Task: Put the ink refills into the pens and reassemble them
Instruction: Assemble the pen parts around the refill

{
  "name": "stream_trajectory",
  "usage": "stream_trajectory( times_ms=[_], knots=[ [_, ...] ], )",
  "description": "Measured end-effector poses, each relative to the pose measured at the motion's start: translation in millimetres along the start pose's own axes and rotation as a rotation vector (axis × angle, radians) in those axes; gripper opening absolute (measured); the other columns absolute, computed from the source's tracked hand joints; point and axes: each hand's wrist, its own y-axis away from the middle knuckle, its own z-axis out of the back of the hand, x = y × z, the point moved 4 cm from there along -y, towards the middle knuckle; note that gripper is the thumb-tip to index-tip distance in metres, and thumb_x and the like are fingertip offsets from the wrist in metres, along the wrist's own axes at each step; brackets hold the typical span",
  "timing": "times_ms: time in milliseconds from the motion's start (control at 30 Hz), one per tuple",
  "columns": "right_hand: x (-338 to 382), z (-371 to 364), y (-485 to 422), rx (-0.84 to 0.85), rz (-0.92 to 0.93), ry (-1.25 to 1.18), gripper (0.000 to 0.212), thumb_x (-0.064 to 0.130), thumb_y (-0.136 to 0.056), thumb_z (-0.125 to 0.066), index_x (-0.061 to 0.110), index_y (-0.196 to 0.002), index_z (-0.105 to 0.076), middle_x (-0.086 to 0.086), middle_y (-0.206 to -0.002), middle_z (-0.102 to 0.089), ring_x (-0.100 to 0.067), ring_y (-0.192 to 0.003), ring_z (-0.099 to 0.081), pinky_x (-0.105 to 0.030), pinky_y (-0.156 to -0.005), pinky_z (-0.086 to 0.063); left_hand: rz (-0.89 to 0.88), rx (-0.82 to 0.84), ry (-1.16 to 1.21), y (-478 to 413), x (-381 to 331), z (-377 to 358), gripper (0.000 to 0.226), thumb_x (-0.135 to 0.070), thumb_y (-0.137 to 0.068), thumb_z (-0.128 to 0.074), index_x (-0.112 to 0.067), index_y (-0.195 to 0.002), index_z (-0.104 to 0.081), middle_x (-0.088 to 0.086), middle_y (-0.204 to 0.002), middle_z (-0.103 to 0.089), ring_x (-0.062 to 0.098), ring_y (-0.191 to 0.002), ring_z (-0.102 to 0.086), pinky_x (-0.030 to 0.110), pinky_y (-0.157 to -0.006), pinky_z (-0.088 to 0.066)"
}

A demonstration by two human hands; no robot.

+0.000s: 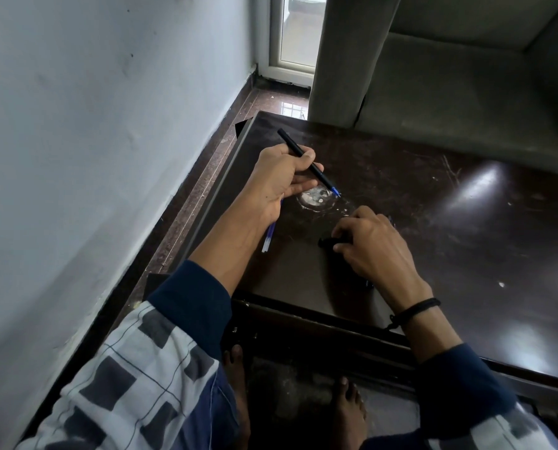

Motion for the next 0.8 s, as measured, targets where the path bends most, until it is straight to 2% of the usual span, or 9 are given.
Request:
stream_trajectory(
  times_ms=[67,200,333,567,800],
  knots=[
    [0,-1,0,-0.018,-0.021,-0.017,0.017,0.029,-0.094,-0.071,0.025,-0.111,-0.07,0.001,-0.12,-0.058,-0.024,-0.113,-0.053,-0.034,-0.08,-0.042,0.001,-0.001,-0.002,0,0,0,0.011,-0.007,-0.099,-0.063,-0.007,-0.108,-0.067,0.016,-0.101,-0.077,0.023,-0.09,-0.077,0.028,-0.073,-0.062],
    [-11,11,0,-0.094,-0.216,-0.336,0.009,0.031,-0.093,-0.073,0.029,-0.1,-0.068,0.008,-0.094,-0.064,-0.017,-0.092,-0.061,-0.035,-0.078,-0.05,0.005,-0.002,0.003,0,0,1,0.009,-0.007,-0.099,-0.063,-0.007,-0.107,-0.067,0.016,-0.101,-0.077,0.023,-0.09,-0.077,0.028,-0.073,-0.062],
    [-17,21,-1,-0.206,-0.228,-0.492,0.008,0.031,-0.093,-0.073,0.027,-0.099,-0.069,0.013,-0.088,-0.065,-0.002,-0.078,-0.059,-0.03,-0.071,-0.045,-0.002,0.001,-0.005,-1,0,1,0.009,-0.006,-0.099,-0.062,-0.007,-0.106,-0.067,0.016,-0.101,-0.076,0.023,-0.091,-0.077,0.028,-0.073,-0.061],
    [-14,22,-1,-0.255,-0.183,-0.534,0.008,0.029,-0.094,-0.073,0.027,-0.1,-0.068,0.009,-0.091,-0.069,-0.007,-0.083,-0.064,-0.033,-0.075,-0.054,0.011,0.055,-0.041,0,2,-4,0.007,-0.006,-0.099,-0.062,-0.008,-0.103,-0.067,0.017,-0.101,-0.076,0.024,-0.094,-0.077,0.031,-0.078,-0.062],
    [-12,22,0,-0.262,-0.156,-0.537,0.009,0.029,-0.094,-0.072,0.027,-0.101,-0.068,0.008,-0.093,-0.068,-0.01,-0.086,-0.064,-0.04,-0.081,-0.057,0.028,0.122,-0.072,4,5,-10,0.014,-0.004,-0.099,-0.061,-0.004,-0.112,-0.065,0.018,-0.104,-0.075,0.021,-0.095,-0.077,0.03,-0.076,-0.062]
  ],
)
